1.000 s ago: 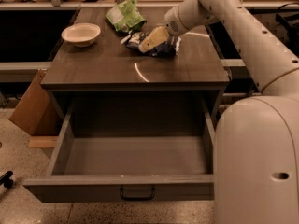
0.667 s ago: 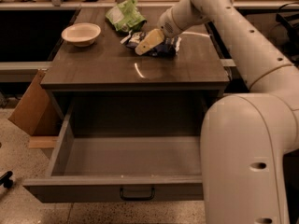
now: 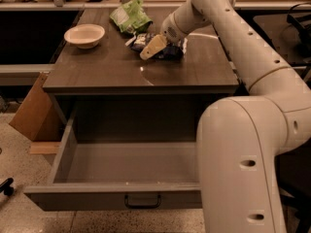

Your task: Place blue chip bag into top drawer

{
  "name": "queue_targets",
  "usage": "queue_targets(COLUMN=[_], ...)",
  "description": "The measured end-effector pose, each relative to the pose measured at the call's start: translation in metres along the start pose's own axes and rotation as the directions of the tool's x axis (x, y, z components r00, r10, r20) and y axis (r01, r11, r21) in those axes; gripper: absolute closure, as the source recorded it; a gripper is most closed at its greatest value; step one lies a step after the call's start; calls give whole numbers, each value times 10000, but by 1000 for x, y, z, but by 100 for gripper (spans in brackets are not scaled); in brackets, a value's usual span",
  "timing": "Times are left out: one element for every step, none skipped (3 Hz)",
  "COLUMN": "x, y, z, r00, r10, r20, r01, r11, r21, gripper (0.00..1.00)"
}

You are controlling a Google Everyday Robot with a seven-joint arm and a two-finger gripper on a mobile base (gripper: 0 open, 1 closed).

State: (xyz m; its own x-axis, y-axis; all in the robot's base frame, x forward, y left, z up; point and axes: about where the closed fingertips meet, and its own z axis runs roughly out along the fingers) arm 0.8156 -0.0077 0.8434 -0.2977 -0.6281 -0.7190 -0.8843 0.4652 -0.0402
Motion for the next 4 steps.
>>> queue_targets(x=[2, -3, -22, -41], y=[1, 6, 15, 45], z=[3, -5, -42, -89], r00=[10000, 9999, 9950, 9787], r10=[21, -52, -537, -1030], r20=[-56, 118, 842, 1776], r01=[-21, 52, 511, 963], r11=[10000, 10000, 9981, 9943], r21=[-60, -51, 334, 463], gripper=[42, 65, 88, 100])
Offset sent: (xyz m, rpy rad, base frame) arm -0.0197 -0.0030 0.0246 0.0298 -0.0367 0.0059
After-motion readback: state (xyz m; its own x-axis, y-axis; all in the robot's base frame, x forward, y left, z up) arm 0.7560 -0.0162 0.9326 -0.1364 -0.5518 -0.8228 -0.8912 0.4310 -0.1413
